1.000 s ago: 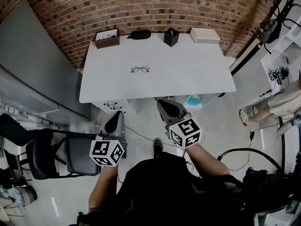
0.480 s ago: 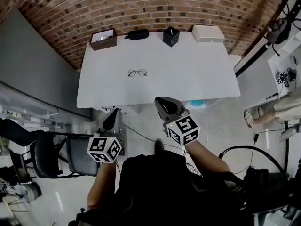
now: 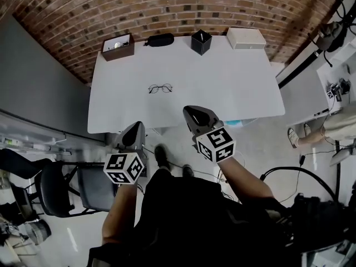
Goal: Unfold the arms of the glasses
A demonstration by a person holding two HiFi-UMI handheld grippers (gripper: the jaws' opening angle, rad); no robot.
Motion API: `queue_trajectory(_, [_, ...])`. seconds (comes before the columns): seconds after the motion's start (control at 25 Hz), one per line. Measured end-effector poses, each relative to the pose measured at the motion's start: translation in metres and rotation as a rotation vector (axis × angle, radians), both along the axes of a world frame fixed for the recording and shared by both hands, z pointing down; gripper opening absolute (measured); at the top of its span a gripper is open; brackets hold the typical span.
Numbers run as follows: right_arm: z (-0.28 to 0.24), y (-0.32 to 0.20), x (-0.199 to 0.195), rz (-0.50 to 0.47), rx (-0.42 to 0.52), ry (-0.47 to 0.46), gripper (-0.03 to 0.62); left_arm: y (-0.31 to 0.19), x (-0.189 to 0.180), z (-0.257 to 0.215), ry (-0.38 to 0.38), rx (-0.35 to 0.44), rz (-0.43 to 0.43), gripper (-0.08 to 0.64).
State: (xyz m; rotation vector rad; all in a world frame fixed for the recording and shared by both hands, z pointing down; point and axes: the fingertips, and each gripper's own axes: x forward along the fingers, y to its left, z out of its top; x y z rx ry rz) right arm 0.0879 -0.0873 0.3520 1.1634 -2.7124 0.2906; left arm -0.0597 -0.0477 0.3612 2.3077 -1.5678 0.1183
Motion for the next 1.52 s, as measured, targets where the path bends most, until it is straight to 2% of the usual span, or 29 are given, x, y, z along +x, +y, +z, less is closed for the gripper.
queue_trajectory(0.4, [0.022,-0.07,-0.028,0.067,-0.035,0.065,0.011,-0.085,-0.024,0.03,-0.001,-0.05,0.071,0.011])
queue_trajectory(0.6, [0.047,-0.099,-0.042,0.095,-0.077,0.105,0.011,-0.119,-0.036,0.057,-0.011,-0.098,0.11,0.011])
queue_trajectory(0.76, [0.064,-0.119,-0.051,0.111,-0.112,0.139,0.011,-0.147,-0.051,0.078,-0.033,-0.143,0.11,0.011])
queue_trajectory(0.92, [0.087,-0.141,-0.058,0.128,-0.156,0.173,0.011,-0.172,-0.055,0.101,-0.041,-0.188,0.154,0.011])
queue_trajectory(1.12, [0.123,-0.153,-0.058,0.17,-0.238,0.217,0.012,-0.187,-0.05,0.131,-0.012,-0.246,0.202,0.014])
queue_trajectory(1.24, [0.143,-0.162,-0.056,0.19,-0.271,0.225,0.012,-0.193,-0.045,0.15,-0.016,-0.29,0.238,0.061])
queue_trajectory(1.52, [0.185,-0.177,-0.061,0.126,-0.321,0.27,0.013,-0.208,-0.04,0.195,-0.049,-0.387,0.213,0.097])
